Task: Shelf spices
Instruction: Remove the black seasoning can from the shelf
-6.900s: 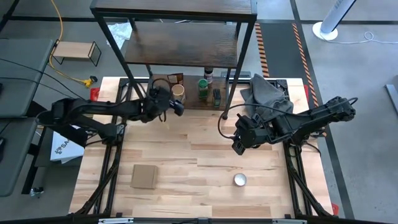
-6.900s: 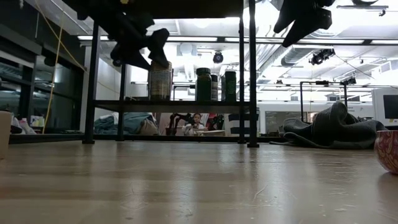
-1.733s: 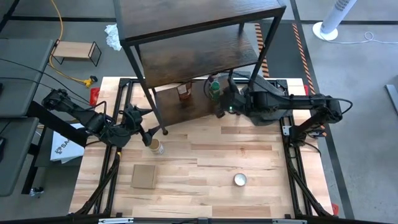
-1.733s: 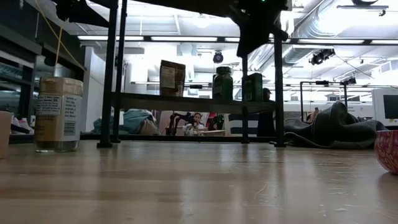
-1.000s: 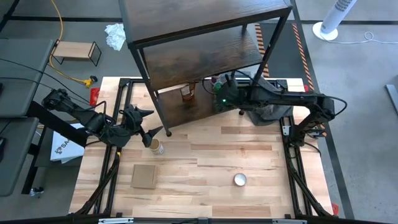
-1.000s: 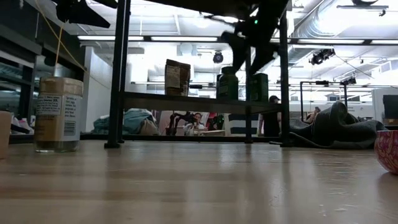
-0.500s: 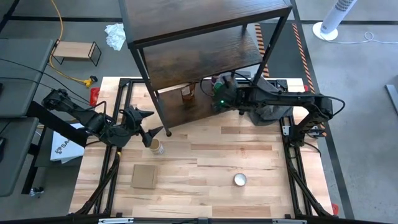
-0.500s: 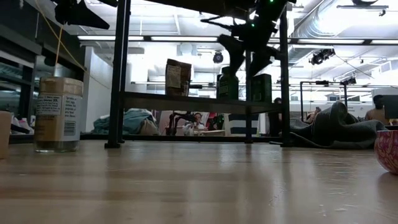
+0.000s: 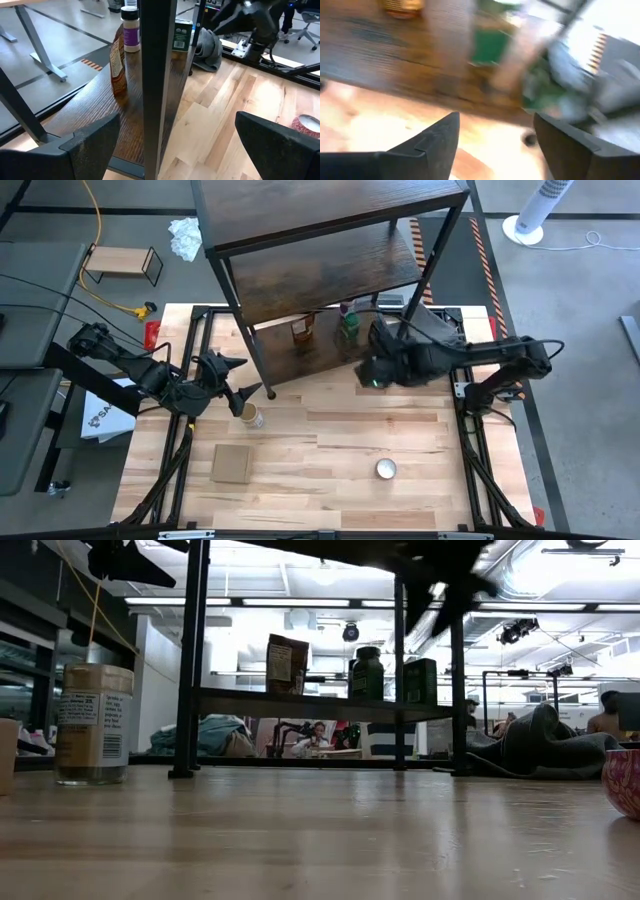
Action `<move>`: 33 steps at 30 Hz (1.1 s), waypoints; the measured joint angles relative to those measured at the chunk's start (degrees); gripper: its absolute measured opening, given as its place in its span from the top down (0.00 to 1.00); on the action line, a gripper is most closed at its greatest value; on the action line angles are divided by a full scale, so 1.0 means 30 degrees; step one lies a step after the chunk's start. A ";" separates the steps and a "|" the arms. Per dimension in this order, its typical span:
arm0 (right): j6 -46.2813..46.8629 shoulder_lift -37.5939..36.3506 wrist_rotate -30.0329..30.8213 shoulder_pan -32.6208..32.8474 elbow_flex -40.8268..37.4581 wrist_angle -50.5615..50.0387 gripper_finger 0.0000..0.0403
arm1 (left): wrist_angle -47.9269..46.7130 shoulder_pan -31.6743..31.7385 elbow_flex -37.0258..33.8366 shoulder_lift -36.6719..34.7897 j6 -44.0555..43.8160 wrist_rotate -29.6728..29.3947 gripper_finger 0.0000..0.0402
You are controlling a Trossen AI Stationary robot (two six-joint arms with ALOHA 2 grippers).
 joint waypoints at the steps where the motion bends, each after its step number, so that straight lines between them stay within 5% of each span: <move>1: 0.1373 -0.0040 0.0549 0.0591 0.0000 -0.1144 0.43 | 0.0001 0.0000 0.0000 -0.0007 0.0007 -0.0082 0.03; 4: 0.4528 -0.0006 0.1918 0.2079 0.0000 -0.3206 0.60 | -0.0002 0.0000 0.0000 -0.0007 0.0007 -0.0556 0.03; 8: 0.5669 0.0058 0.3814 0.3071 -0.0004 -0.3021 0.90 | 0.0000 0.0000 0.0000 -0.0007 0.0015 -0.0903 0.03; 10: 0.6009 0.0058 0.4136 0.3070 -0.0005 -0.2836 0.97 | 0.0000 0.0006 0.0000 -0.0007 0.0090 -0.0931 0.03; 18: 0.7498 0.0087 0.3998 0.1262 -0.0670 -0.2520 1.00 | -0.0335 0.0000 0.0000 -0.0007 0.0634 -0.0940 0.03; 25: -0.2676 0.0323 0.1076 -0.1656 -0.0602 0.4562 1.00 | -0.1691 0.0000 0.0000 0.0000 0.0539 -0.0896 0.03; 33: -0.3118 0.0860 0.1787 -0.4375 0.0293 0.2603 1.00 | -0.2041 0.0000 0.0000 0.0000 0.0532 -0.0893 0.03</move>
